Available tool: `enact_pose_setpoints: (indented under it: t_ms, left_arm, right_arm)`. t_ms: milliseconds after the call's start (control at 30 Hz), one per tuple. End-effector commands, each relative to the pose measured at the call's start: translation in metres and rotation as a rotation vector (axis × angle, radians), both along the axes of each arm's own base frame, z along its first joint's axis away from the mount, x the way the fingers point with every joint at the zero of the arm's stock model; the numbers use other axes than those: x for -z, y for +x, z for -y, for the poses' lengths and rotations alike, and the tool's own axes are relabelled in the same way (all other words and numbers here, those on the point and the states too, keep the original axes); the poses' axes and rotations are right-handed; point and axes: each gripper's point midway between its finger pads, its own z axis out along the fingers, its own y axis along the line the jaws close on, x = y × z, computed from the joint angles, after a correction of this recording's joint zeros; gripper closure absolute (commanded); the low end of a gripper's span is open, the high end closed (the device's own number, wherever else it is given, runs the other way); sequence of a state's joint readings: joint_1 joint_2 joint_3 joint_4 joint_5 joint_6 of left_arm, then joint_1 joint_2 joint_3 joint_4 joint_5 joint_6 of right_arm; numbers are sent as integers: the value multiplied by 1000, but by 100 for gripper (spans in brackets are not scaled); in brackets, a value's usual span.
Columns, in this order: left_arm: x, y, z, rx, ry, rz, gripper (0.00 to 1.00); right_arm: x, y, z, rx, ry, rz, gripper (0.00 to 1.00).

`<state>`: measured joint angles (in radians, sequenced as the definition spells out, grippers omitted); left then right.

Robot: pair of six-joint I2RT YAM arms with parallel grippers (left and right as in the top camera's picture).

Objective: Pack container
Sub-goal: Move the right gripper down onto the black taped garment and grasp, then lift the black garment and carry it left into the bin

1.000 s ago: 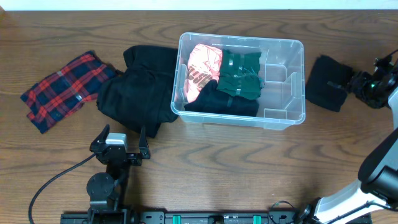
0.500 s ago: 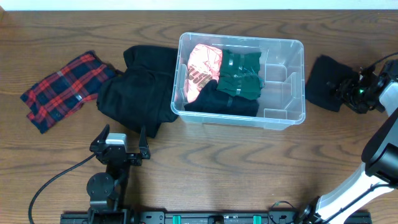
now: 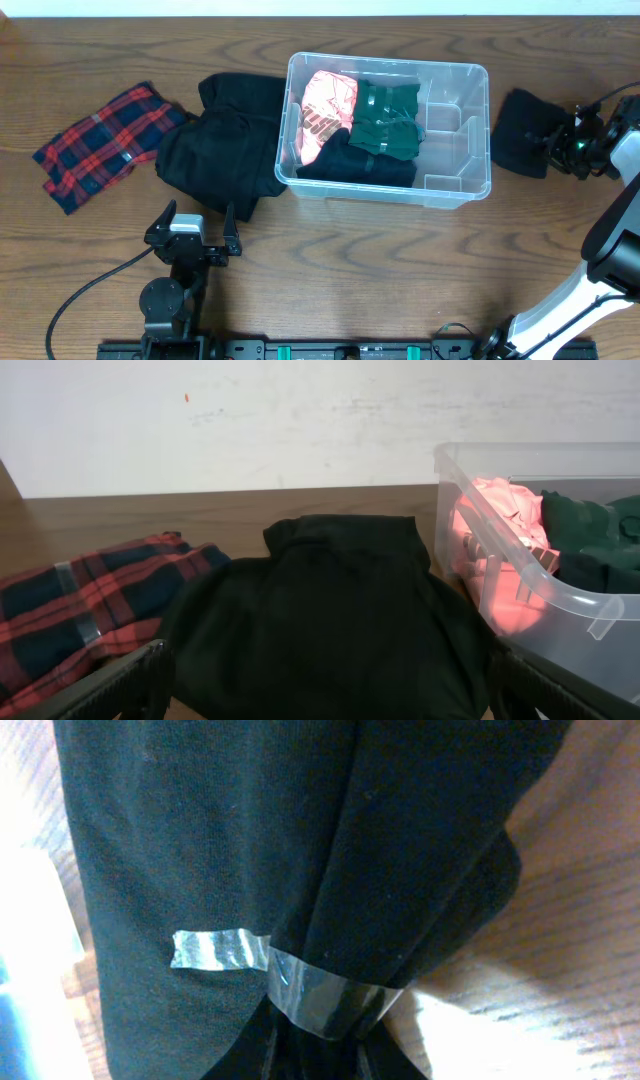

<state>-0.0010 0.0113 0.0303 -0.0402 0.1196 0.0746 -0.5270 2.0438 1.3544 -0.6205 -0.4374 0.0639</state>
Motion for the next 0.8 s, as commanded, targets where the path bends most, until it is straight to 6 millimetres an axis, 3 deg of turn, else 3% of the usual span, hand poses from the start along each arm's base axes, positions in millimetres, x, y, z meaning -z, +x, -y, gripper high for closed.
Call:
enact_pose_setpoints:
  t_ms: [0, 167, 400, 567, 667, 767]
  left_arm:
    - [17, 0, 0, -2, -9, -44, 2]
    - [17, 0, 0, -2, -9, -44, 2]
    - [17, 0, 0, -2, -9, -44, 2]
    - [17, 0, 0, -2, -9, -44, 2]
    - [17, 0, 0, -2, -9, -44, 2]
    - [17, 0, 0, -2, -9, -44, 2]
  right_arm:
    - [-27, 3, 5, -12, -41, 42, 97]
    - [-90, 10, 2, -24, -86, 183, 99]
    - [-185, 10, -30, -99, -112, 414, 99]
    - [-242, 3, -74, -198, -141, 552, 99]
    - [-265, -1, -109, -274, -146, 612, 99]
    - [-276, -3, -144, -354, -133, 644, 99]
